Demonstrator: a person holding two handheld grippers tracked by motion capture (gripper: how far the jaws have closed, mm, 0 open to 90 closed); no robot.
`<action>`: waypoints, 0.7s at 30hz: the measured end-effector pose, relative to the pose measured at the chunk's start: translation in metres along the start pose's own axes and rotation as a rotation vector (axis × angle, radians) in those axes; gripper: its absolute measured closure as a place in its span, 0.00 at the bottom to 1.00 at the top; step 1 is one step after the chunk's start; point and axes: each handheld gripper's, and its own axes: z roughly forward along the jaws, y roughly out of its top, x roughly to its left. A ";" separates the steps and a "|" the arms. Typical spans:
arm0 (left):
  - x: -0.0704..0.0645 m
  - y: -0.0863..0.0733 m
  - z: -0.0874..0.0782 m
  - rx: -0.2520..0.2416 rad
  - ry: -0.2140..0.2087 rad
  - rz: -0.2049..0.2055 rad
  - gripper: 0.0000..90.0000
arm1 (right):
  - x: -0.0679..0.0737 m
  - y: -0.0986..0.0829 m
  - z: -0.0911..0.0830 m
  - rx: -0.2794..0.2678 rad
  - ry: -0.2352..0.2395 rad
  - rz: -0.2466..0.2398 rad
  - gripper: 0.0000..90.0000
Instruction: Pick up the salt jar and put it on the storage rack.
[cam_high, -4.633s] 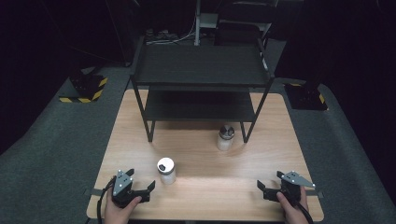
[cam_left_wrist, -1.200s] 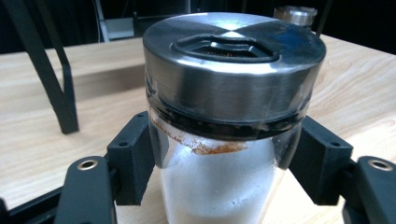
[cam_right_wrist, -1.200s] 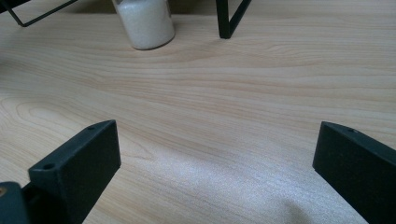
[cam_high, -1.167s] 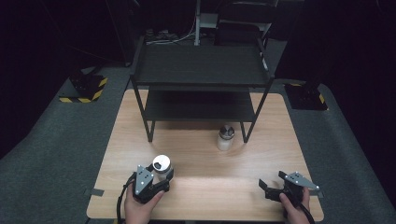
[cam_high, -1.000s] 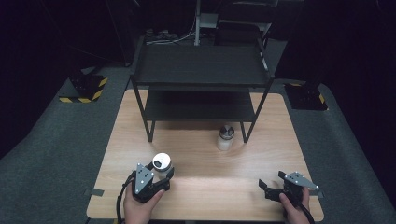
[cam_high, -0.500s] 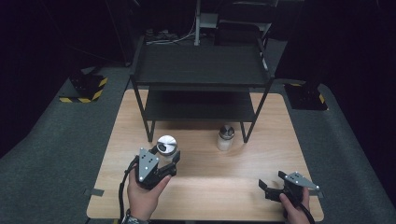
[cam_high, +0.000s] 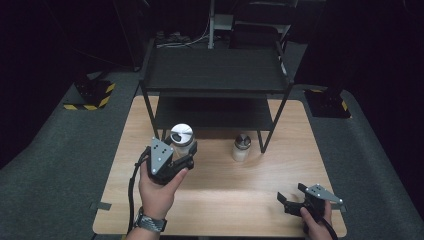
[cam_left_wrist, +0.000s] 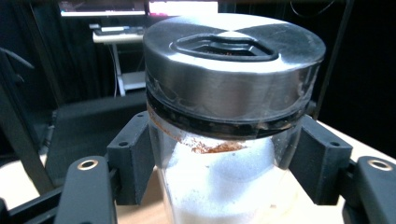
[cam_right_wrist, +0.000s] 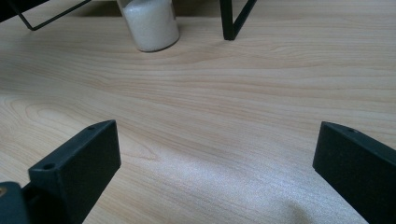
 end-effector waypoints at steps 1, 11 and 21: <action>0.000 0.006 0.002 -0.012 0.000 -0.003 0.35 | 0.000 0.000 0.000 0.000 0.000 0.000 0.00; 0.003 0.038 0.012 -0.051 0.008 -0.014 0.35 | -0.001 0.001 0.000 0.003 0.007 0.003 0.01; 0.005 0.071 0.027 -0.081 0.015 -0.004 0.35 | -0.002 0.000 0.000 -0.002 0.009 0.001 0.00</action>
